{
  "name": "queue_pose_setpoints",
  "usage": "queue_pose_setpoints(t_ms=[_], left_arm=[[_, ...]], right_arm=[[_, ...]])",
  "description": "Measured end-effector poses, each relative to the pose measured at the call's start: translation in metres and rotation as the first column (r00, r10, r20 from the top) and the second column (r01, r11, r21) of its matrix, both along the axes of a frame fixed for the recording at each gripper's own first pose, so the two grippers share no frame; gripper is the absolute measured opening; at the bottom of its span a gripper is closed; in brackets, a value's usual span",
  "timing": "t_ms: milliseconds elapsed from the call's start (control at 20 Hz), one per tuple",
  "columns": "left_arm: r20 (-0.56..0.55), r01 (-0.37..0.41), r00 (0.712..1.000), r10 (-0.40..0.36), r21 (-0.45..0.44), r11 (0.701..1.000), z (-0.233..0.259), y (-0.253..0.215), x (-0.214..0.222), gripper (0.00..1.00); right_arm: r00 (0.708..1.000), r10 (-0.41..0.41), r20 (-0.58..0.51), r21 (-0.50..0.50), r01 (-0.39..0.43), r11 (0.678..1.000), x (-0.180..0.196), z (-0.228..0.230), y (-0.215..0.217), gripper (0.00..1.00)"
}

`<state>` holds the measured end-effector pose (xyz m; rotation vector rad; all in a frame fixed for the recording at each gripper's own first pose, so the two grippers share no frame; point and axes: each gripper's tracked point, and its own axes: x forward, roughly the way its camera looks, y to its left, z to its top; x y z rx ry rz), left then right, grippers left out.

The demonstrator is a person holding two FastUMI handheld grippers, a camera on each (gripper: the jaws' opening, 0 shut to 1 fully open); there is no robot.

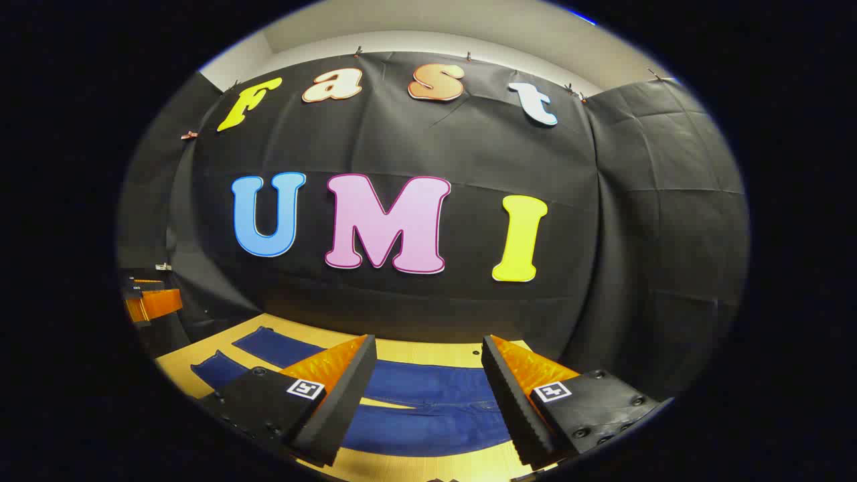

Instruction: Grasp the waist and the cuffs of the jeans and fold them to make the two legs overlap; first hold the waist and fold one-third of the jeans toward the cuffs, then hold the cuffs and fold the remaining one-third in the same direction to finish folding.

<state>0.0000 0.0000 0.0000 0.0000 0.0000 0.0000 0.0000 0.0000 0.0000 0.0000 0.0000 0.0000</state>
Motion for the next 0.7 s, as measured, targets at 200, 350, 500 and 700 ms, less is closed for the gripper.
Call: queue_pose_setpoints(t_ms=[200, 350, 500, 700], left_arm=[[-0.006, -0.002, 1.000, 0.002, 0.032, 0.999, -0.009, 0.004, 0.001, 0.96], [-0.020, -0.015, 1.000, 0.015, 0.025, 1.000, -0.016, 0.008, -0.002, 0.96], [-0.068, -0.054, 0.996, 0.058, 0.059, 0.997, -0.034, 0.020, 0.000, 0.96], [-0.091, -0.027, 0.995, 0.034, 0.075, 0.997, -0.036, 0.014, 0.002, 0.97]], right_arm=[[1.000, 0.018, 0.009, 0.020, -0.018, 1.000, 0.008, 0.007, 0.007, 0.97], [0.999, 0.029, 0.022, -0.002, -0.029, 1.000, 0.006, 0.008, 0.012, 0.97], [0.999, 0.035, 0.027, -0.030, -0.034, 0.999, 0.003, 0.004, 0.017, 0.97], [0.999, 0.044, 0.017, -0.046, -0.043, 0.998, 0.002, 0.000, 0.019, 0.97]])
